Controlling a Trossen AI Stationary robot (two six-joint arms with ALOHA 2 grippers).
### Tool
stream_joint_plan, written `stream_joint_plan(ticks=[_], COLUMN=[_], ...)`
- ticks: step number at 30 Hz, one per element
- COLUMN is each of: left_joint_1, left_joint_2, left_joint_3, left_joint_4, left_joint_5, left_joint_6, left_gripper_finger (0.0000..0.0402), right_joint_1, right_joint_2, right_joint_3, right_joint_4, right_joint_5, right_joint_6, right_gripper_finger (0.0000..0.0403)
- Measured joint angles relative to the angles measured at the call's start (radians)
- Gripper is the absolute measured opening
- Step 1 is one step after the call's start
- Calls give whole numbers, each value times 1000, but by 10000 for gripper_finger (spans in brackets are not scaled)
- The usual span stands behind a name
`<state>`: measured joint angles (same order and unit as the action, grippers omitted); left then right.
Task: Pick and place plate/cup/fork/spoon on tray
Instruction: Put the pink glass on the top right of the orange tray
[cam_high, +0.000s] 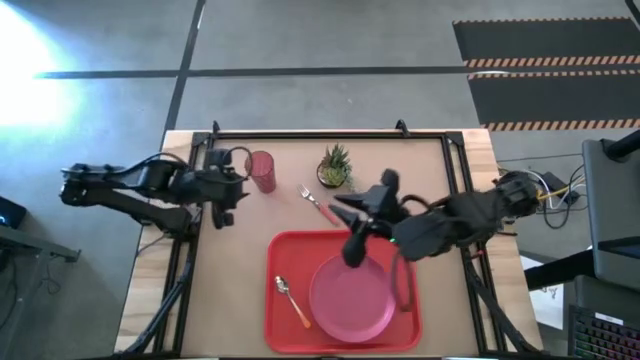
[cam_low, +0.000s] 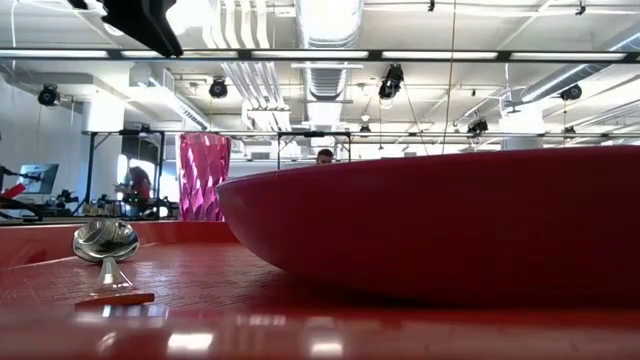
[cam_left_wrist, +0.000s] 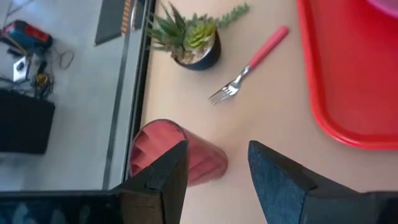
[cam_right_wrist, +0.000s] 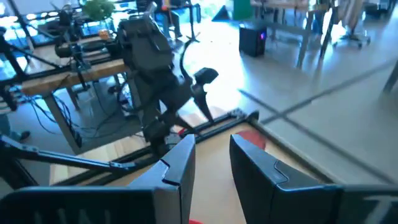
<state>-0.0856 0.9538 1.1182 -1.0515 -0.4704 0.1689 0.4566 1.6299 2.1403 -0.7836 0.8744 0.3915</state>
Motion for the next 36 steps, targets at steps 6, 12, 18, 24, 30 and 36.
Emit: stream_joint_plan(ticks=[6, 12, 18, 24, 30, 36], left_joint_1=[83, 144, 206, 249, 310, 381], left_joint_2=[82, 149, 208, 255, 284, 302], left_joint_3=[9, 9, 13, 35, 52, 52], left_joint_4=[-4, 29, 117, 112, 59, 21], left_joint_5=[-1, 19, 129, 162, 163, 176], left_joint_6=[-105, -223, -255, -291, -262, -237], left_gripper_finger=[150, 150, 150, 150, 150, 150], right_joint_1=[3, 3, 3, 3, 3, 3], right_joint_2=[-85, -189, -285, -349, -367, -364], right_joint_3=[0, -1, -1, -1, -1, -2], right_joint_4=[-111, -267, -340, -390, -390, -390], right_joint_5=[-18, -97, -172, -175, -175, -176], right_joint_6=[-112, -104, -105, -104, -105, -116], right_gripper_finger=[89, 89, 89, 89, 89, 89])
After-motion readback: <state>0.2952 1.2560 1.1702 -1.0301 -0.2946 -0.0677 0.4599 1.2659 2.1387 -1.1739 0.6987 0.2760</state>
